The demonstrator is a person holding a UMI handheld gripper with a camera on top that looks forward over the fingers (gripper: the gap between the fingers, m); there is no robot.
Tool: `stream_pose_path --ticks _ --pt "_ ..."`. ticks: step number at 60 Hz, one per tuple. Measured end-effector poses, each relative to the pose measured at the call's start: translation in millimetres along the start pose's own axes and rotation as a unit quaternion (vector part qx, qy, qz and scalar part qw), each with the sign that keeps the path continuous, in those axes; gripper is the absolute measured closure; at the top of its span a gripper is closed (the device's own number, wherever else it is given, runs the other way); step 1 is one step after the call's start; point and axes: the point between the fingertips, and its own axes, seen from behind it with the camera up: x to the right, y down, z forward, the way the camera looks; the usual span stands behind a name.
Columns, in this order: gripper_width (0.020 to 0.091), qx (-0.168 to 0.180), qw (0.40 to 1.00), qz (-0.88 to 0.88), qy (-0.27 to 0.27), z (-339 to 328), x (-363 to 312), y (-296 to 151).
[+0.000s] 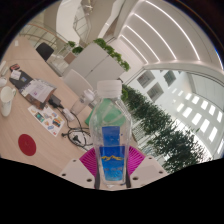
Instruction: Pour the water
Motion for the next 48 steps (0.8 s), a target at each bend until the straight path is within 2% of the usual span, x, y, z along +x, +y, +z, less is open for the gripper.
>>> stream_pose_path --ticks 8,13,19,28,32,42,48 --pt "0.0762 0.019 0.979 -0.205 0.008 -33 -67 -81" --pt "0.0763 0.031 0.946 -0.322 0.01 -40 -112 -111" --pt "0.0762 0.032 0.885 -0.464 0.021 -40 -162 -131" --pt "0.0762 0.043 0.769 -0.636 0.041 -43 -188 -149" --pt "0.0763 0.037 0.737 -0.673 0.052 -36 -197 -151" --pt "0.0762 0.027 0.728 -0.684 0.047 -35 -191 -151" --pt "0.0762 0.028 0.759 -0.649 0.04 -22 -192 -152"
